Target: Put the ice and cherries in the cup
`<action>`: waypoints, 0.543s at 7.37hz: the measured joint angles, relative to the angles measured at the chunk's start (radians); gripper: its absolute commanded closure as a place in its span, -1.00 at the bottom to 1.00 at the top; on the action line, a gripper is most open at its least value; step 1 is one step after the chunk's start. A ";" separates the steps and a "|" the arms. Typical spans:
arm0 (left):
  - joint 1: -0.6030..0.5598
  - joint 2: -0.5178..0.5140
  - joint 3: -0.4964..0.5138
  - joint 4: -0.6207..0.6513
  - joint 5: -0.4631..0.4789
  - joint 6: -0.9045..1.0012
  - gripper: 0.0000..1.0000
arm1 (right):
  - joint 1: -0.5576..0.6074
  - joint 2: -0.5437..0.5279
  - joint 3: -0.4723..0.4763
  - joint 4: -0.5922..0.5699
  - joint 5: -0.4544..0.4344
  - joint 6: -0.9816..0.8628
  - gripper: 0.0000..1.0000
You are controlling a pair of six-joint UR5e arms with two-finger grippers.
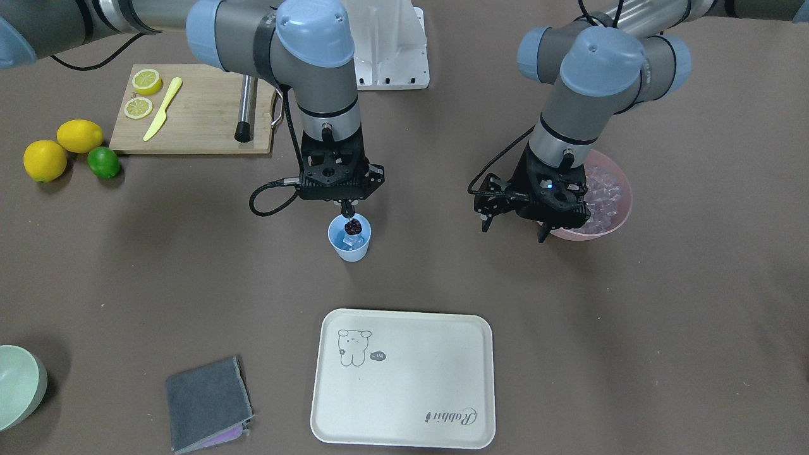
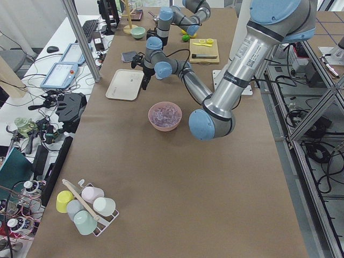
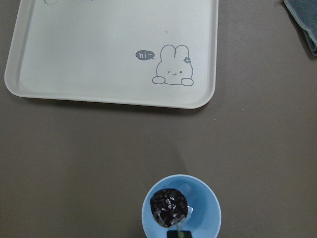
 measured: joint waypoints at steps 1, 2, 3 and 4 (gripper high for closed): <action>0.000 -0.002 0.000 0.000 0.000 -0.001 -0.95 | -0.001 0.001 -0.025 0.034 -0.011 -0.005 1.00; 0.001 -0.003 0.001 0.000 0.000 -0.002 -0.96 | -0.002 0.002 -0.046 0.060 -0.017 -0.010 0.61; 0.001 -0.005 0.001 0.000 0.000 -0.002 -0.96 | -0.003 0.003 -0.057 0.077 -0.020 -0.013 -0.36; 0.001 -0.005 0.000 0.000 -0.001 -0.002 -0.96 | -0.003 0.003 -0.060 0.084 -0.021 -0.015 -0.68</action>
